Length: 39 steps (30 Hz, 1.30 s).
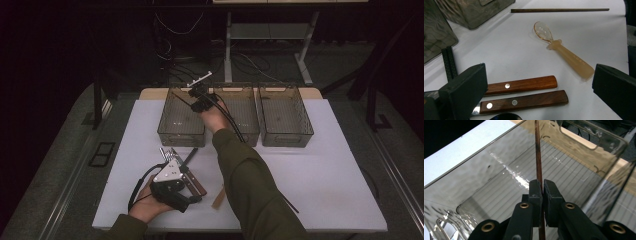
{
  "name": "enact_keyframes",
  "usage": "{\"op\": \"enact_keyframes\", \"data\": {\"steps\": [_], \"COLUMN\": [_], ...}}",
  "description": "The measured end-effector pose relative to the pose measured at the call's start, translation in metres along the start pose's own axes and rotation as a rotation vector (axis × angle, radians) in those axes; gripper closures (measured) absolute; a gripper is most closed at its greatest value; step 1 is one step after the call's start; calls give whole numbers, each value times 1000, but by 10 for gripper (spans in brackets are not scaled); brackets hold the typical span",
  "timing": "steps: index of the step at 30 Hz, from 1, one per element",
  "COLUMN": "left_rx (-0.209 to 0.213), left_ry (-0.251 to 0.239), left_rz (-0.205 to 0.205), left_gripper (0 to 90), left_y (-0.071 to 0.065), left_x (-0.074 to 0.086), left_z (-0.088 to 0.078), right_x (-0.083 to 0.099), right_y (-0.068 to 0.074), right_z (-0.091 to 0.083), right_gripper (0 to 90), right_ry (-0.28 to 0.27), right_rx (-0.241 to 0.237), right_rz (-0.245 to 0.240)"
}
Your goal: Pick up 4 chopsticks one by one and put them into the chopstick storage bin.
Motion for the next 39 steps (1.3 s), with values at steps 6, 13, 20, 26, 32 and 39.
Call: {"op": "enact_keyframes", "data": {"steps": [6,13,20,26,32,39], "left_rx": [3,5,6,6,3,-3], "left_ry": [2,2,3,1,4,-2], "left_rz": [4,3,5,2,10,5], "left_gripper": [0,0,0,0,0,0], "left_y": [-1,-1,-1,-1,1,2], "left_x": [0,0,0,0,0,0], "left_z": [0,1,1,1,0,0], "right_x": [-1,0,0,1,2,3], "right_y": [1,1,4,1,0,-6], "right_z": [9,15,17,12,-4,-34], "right_gripper": [850,844,745,702,619,515], "right_ry": [14,21,18,19,-21,-71], "right_rx": [5,-5,-9,-14,-53,-107], "right_rz": [12,19,2,12,11,9]}}
Point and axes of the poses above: each handheld gripper's, and its own axes: z roughly forward along the jaws, x roughly out of its underside, y roughly to its left, the point moved 8 cm from there along z, roughly forward along the jaws, and after that the axes turned 6 degrees about -x, right-handed, at the moved point
